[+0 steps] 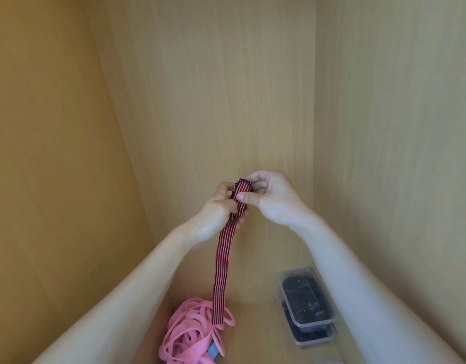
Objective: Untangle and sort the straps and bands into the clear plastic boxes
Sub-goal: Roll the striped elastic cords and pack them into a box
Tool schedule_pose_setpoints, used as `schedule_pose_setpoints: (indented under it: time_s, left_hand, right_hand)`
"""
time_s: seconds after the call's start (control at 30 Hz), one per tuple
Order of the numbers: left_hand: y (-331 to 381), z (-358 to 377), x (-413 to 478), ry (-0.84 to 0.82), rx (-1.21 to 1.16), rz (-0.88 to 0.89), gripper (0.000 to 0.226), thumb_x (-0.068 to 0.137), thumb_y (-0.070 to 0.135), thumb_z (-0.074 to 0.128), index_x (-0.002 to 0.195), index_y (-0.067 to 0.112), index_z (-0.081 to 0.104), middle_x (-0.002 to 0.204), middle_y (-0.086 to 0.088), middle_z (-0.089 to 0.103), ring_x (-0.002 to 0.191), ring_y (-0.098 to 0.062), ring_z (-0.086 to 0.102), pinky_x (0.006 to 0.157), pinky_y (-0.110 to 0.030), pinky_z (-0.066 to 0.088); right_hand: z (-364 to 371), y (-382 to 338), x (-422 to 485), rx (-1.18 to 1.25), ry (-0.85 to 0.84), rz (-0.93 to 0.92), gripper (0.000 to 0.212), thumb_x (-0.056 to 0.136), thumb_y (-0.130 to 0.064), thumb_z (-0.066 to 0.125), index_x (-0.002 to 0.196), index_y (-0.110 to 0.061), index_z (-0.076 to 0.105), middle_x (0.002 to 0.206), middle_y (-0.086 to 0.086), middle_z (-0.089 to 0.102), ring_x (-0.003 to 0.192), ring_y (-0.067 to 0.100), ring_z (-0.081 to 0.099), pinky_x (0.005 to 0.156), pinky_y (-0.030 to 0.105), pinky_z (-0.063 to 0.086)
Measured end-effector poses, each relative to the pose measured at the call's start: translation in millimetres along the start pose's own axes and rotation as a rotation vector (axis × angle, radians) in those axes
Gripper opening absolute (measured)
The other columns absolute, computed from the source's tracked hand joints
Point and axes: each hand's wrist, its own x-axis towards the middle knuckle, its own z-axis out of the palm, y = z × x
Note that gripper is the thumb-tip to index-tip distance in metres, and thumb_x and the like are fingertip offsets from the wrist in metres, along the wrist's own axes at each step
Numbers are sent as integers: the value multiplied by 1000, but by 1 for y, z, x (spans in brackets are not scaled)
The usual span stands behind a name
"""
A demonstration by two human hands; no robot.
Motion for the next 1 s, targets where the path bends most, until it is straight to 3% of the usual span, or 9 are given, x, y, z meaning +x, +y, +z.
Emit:
schedule_pose_setpoints:
  time_s: [0.07,0.17,0.3,0.43,0.53,0.67,0.8,0.87,1.0]
  left_hand:
    - [-1,-2,-3,-60,-115,4,53,65,6,47,118,6,47,76,-10,69,66,-25,57,63,-35,47]
    - [-5,-6,-6,-165,-195,-34,52,77,10,49,126,-5,49,90,-20,69,73,-26,62,73,-34,52]
    - [-10,-13,-8,-286,-136,-162,34,97,21,35,119,0,49,75,-10,58,70,-25,57,74,-36,47]
    - [-5,-15,-12,-274,-317,-195,24,93,9,28,107,5,48,76,-10,51,69,-24,52,75,-36,46]
    - [-1,-19,-12,-224,-568,-186,29,87,5,24,100,4,49,78,-10,53,69,-22,53,80,-35,45]
    - [7,-25,-14,-211,-622,-156,34,87,22,31,96,1,57,79,-12,59,71,-24,60,78,-35,48]
    - [6,-26,-11,-229,-537,-182,68,101,51,32,125,-10,51,93,-21,58,86,-32,56,85,-43,42]
    - [7,-22,-12,-235,-532,-170,67,103,50,31,134,-8,45,98,-22,59,88,-33,58,86,-45,43]
    - [10,-14,-17,-221,-560,-80,33,105,25,33,118,3,55,92,-13,66,82,-24,67,79,-37,54]
  right_hand:
    - [-3,-1,-1,62,-6,23,20,87,0,73,104,-4,63,89,7,70,56,7,63,57,16,52]
    - [-5,-3,-4,70,20,33,23,89,-1,72,110,-4,63,95,6,69,65,0,64,56,9,48]
    - [2,-3,-6,79,51,2,24,89,2,71,107,-11,61,95,3,65,74,4,61,55,10,47]
    - [18,2,-10,-82,72,-171,28,86,3,71,98,-20,59,91,-2,61,60,-2,58,57,19,50]
    - [24,3,-14,-317,72,-411,28,85,0,70,100,-20,59,97,-6,59,83,-3,55,76,10,43]
    - [30,12,-8,-551,95,-708,25,80,2,71,99,-11,61,95,-4,59,93,19,52,83,35,44]
    - [32,23,-4,-660,104,-831,29,73,13,63,93,-7,60,93,3,58,90,27,51,76,44,47]
    - [28,28,-1,-619,141,-825,33,68,17,61,92,-4,62,94,6,61,91,29,53,77,43,48]
    - [27,28,0,-488,162,-720,36,67,19,59,93,-6,65,103,1,63,99,21,53,74,25,44]
